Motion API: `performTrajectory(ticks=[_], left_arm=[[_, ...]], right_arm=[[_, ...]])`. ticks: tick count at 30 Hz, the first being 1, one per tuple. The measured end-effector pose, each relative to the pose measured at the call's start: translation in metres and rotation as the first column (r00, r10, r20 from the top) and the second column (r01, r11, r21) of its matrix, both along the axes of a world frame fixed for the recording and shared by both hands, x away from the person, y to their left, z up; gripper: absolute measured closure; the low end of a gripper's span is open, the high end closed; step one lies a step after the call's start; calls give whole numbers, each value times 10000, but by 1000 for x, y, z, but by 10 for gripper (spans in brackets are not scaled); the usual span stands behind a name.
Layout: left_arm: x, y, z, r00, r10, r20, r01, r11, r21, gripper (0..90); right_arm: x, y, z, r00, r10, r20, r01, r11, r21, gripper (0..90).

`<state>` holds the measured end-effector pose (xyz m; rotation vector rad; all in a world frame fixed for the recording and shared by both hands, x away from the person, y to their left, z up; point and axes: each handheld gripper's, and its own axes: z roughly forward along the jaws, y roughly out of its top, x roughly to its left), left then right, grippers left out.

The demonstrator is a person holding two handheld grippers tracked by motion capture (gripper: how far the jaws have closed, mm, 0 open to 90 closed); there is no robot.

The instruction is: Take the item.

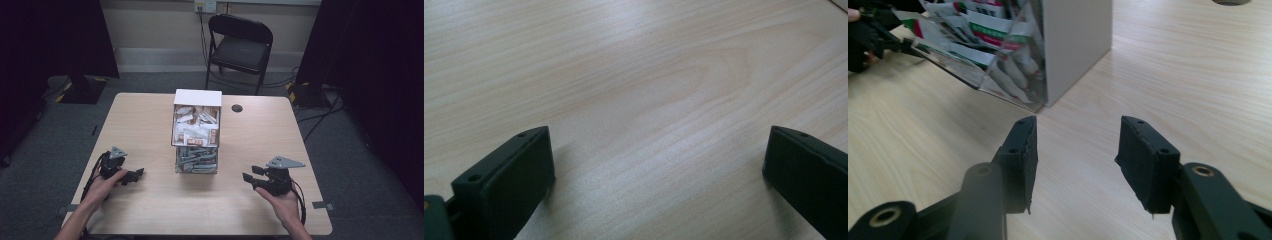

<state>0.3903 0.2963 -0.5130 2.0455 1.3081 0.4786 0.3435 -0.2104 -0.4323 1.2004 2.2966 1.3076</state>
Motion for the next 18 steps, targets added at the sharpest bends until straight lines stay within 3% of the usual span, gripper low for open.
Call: performTrajectory(ticks=[18], left_arm=[[0, 0, 0, 10000, -4, 12, 4, 10000, 19, 0]], right_arm=[[5, 34, 16, 9945, 992, 345, -1007, 9940, 436, 559]])
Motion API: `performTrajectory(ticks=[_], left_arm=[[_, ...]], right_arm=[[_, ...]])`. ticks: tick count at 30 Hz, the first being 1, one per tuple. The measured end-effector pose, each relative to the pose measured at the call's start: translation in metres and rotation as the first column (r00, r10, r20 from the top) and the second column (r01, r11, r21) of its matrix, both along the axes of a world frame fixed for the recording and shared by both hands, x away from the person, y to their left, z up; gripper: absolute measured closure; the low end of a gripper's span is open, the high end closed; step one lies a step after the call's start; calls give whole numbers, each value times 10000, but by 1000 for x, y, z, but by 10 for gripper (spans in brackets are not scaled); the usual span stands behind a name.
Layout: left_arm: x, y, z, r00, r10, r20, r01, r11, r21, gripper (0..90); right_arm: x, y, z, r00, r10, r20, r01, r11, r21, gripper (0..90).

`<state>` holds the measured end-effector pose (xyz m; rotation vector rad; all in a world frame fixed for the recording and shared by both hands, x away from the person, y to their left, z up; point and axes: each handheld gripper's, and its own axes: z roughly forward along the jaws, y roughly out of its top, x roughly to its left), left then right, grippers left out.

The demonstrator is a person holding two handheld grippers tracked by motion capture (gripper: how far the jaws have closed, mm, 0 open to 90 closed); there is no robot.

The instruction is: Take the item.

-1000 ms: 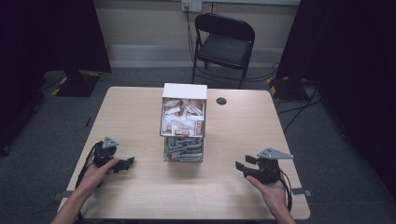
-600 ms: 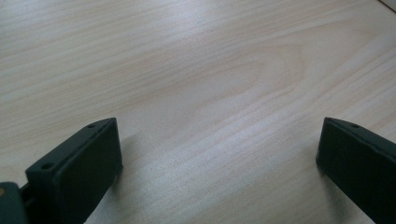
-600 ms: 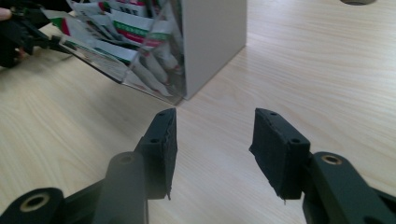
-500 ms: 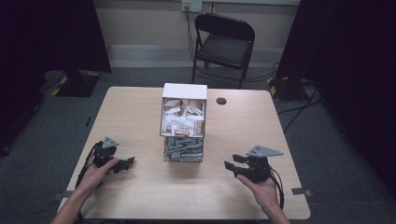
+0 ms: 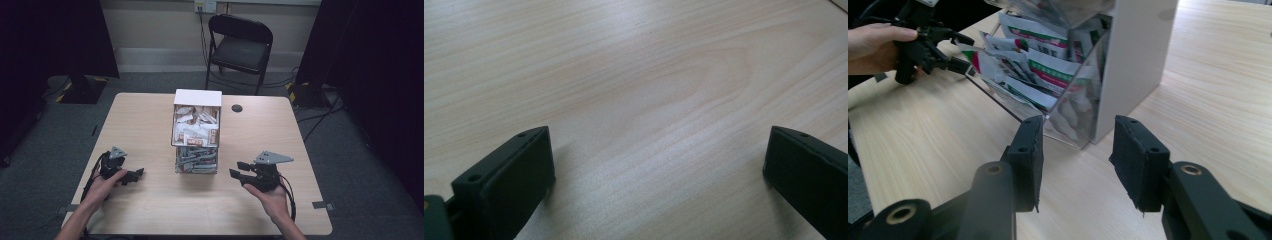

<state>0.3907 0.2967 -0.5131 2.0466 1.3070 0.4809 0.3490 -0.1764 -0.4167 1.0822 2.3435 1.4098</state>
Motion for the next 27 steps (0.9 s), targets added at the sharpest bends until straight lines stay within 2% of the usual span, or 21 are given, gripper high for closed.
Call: performTrajectory(ticks=[3, 10, 15, 20, 27], left_arm=[[0, 0, 0, 9999, 148, 0, -148, 9999, -19, 0], [0, 0, 0, 9999, 134, 2, -134, 9999, -12, 0], [0, 0, 0, 9999, 131, -1, -131, 9999, -9, 0], [0, 1, 0, 10000, 98, -3, -98, 10000, 5, 0], [0, 1, 0, 9999, 101, -4, -101, 9999, 3, 0]], right_arm=[[1, 6, 0, 9998, 171, 26, -171, 9999, -12, 561], [2, 18, 2, 9985, 547, 39, -547, 9985, -50, 577], [5, 29, 4, 9959, 900, 91, -901, 9959, 129, 596], [7, 48, 3, 9888, 1491, 102, -1491, 9888, 40, 608], [16, 65, 1, 9834, 1810, 97, -1810, 9835, 32, 595]])
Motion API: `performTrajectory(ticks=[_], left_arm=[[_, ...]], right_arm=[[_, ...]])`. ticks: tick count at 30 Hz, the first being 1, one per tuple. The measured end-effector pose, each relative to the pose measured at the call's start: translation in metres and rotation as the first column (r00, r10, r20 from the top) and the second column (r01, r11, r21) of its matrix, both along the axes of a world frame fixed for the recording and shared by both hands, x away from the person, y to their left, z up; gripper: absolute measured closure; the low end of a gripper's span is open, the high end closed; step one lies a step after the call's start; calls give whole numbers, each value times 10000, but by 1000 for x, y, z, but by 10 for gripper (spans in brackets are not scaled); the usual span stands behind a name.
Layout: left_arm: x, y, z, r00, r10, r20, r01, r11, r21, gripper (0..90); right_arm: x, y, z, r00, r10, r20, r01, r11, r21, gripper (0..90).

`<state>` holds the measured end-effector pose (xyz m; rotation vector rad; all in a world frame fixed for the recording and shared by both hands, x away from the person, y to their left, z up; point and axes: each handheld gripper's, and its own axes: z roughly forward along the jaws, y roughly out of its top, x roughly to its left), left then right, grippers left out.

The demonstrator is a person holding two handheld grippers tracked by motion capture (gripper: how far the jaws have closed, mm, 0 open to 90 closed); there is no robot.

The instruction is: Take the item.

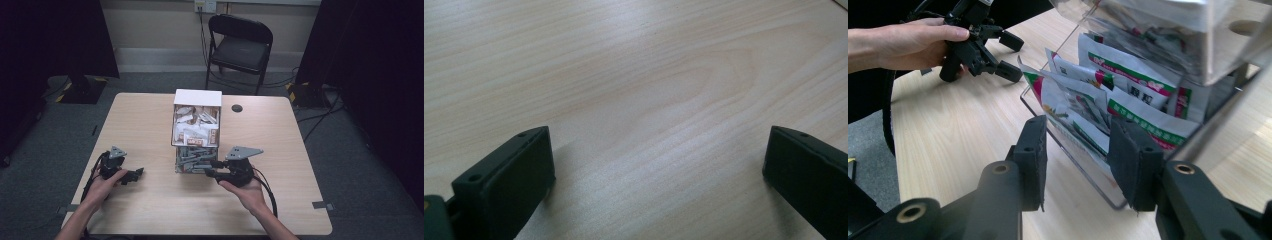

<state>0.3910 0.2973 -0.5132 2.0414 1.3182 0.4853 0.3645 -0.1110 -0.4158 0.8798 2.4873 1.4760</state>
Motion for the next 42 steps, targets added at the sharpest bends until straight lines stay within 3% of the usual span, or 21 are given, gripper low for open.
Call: performTrajectory(ticks=[15, 23, 28, 36, 42], left_arm=[[0, 0, 0, 10000, -11, 2, 11, 10000, -10, 0], [0, 0, 0, 10000, 1, 0, -1, 10000, 0, 0], [0, 0, 0, 10000, -14, -2, 14, 10000, -10, 0], [0, 0, 0, 10000, -14, -2, 14, 10000, -10, 0], [0, 0, 0, 10000, -3, -1, 3, 10000, 3, 0]], right_arm=[[13, 20, -11, 9991, 425, -79, -426, 9990, -121, 652], [16, 19, -19, 9978, 609, -243, -611, 9981, -68, 702], [17, 20, -21, 9971, 634, -430, -637, 9979, -59, 689], [17, 19, -22, 9967, 712, -376, -716, 9974, -75, 702], [18, 19, -24, 9969, 664, -426, -671, 9976, -151, 783]])
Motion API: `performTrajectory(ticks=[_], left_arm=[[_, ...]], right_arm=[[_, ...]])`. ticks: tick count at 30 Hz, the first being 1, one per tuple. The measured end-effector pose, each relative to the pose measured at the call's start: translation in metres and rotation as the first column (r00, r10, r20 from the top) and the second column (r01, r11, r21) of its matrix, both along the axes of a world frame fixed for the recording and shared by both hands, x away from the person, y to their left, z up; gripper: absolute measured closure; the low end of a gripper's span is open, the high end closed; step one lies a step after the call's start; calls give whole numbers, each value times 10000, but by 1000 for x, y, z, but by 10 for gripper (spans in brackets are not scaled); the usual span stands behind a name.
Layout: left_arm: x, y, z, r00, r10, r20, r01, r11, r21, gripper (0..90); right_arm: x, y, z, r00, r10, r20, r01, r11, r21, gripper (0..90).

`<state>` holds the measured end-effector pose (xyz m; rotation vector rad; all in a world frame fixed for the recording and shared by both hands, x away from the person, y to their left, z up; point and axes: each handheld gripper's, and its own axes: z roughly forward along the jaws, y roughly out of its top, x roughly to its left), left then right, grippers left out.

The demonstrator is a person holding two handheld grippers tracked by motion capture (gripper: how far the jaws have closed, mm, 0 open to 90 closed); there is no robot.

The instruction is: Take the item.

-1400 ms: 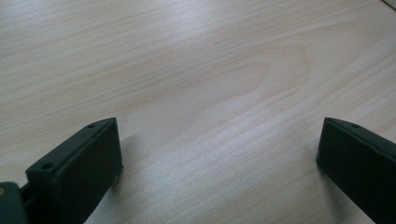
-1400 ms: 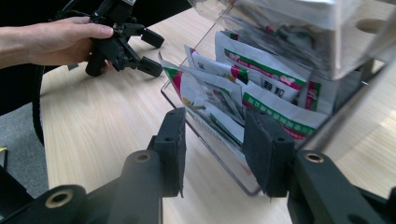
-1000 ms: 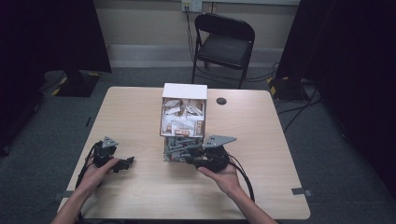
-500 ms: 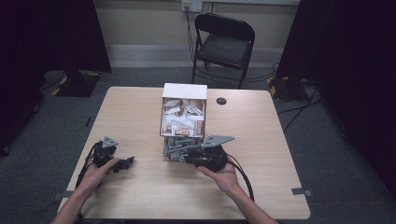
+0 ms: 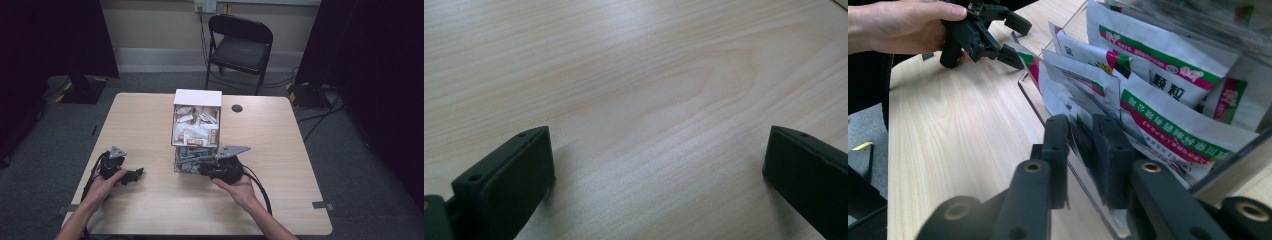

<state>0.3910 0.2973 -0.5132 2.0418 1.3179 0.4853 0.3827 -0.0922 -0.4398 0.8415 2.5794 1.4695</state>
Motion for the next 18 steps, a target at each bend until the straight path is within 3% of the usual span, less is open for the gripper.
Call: performTrajectory(ticks=[5, 11, 18], left_arm=[[0, 0, 0, 10000, -9, 1, 9, 10000, -14, 0], [0, 0, 0, 10000, -10, 1, 10, 10000, -16, 0], [0, 0, 0, 10000, 3, 1, -3, 10000, -4, 0]], right_arm=[[2, -1, -3, 9999, 50, -151, -49, 9999, 97, 814], [2, -1, -6, 9998, 51, -192, -49, 9999, 91, 769], [4, -3, -5, 9998, 118, -166, -116, 9998, 137, 852]])
